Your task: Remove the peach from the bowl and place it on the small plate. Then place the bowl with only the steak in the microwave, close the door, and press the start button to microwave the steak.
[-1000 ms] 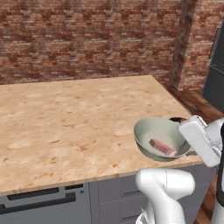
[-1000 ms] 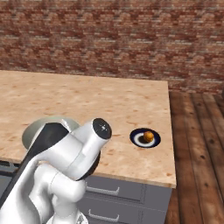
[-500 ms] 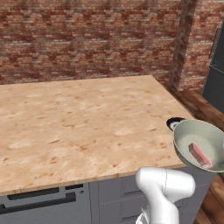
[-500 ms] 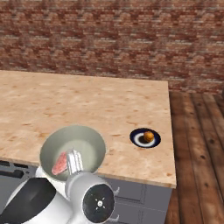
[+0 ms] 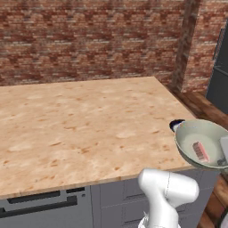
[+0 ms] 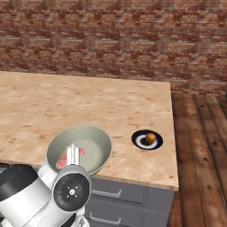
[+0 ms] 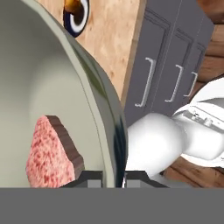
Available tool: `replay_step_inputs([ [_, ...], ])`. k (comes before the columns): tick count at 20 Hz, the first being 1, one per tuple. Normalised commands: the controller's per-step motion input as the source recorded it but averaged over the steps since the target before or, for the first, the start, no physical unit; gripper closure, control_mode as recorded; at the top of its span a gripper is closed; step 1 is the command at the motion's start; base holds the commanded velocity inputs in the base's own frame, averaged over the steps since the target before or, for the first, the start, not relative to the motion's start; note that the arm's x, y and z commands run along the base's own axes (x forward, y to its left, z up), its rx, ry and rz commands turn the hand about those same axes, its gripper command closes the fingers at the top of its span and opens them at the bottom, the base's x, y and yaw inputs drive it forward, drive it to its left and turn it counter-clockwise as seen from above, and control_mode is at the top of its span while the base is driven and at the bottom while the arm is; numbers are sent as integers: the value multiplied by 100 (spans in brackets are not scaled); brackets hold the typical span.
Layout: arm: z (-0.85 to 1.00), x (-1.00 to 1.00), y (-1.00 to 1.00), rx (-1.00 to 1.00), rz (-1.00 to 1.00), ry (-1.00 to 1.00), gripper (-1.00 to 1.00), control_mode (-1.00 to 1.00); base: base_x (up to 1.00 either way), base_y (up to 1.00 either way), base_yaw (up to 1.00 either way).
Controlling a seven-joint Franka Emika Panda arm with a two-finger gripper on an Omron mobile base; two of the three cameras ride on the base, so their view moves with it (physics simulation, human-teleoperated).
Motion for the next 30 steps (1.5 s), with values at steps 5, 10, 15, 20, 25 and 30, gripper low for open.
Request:
replay_step_inputs([
  [5, 23, 25, 69, -9, -4, 0, 100, -100, 0, 0, 0],
  [10, 17, 12, 41, -4, -6, 0, 100, -100, 0, 0, 0],
  [15, 0, 10, 31, 0, -1, 0, 100, -100, 0, 0, 0],
  [20, 0, 0, 17, 0, 0, 0, 100, -100, 0, 0, 0],
  [25, 0, -12, 21, 0, 0, -1, 100, -100, 0, 0, 0],
  [30, 0, 0, 0, 0, 0, 0, 100, 100, -97, 10, 0],
])
